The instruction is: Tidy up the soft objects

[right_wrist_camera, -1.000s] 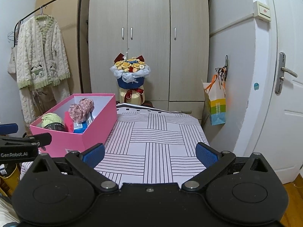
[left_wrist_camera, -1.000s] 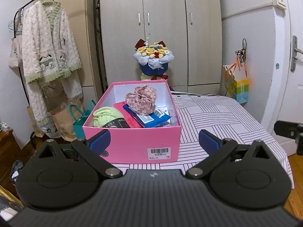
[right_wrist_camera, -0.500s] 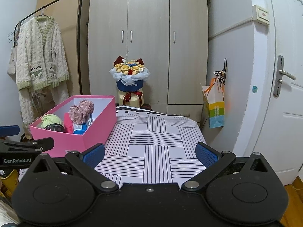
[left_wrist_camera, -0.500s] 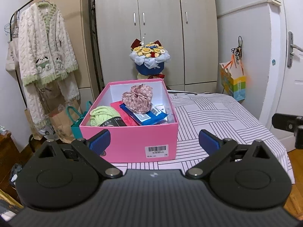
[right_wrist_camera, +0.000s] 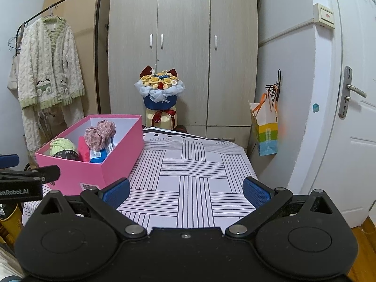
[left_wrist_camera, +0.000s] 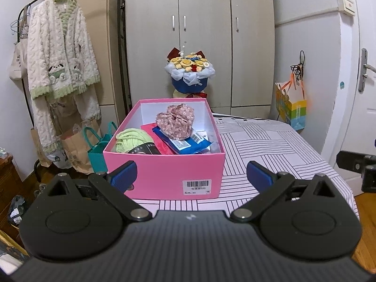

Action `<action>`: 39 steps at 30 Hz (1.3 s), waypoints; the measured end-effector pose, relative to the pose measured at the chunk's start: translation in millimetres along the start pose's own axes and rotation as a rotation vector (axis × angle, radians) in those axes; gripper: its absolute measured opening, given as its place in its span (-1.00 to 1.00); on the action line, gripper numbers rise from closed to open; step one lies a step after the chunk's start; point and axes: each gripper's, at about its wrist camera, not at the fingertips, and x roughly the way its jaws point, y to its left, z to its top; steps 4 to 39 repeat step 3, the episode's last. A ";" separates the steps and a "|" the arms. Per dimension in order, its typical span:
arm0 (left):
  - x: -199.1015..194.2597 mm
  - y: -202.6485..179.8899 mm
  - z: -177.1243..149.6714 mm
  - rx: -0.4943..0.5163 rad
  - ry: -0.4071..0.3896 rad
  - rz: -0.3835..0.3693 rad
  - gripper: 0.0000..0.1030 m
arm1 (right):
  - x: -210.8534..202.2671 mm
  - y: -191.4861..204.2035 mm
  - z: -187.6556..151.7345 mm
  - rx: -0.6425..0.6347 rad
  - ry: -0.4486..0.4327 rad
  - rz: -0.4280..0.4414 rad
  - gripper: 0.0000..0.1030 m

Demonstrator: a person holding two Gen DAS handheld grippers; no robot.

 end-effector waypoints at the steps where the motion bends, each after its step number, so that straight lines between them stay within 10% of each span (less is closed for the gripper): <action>1: -1.1 -0.9 -0.6 0.002 -0.009 0.009 0.96 | 0.6 -0.4 0.5 -0.001 0.001 0.000 1.00; 39: -2.2 -2.1 -1.2 0.009 -0.019 0.027 0.96 | 0.9 -0.2 0.9 -0.003 0.002 0.001 1.00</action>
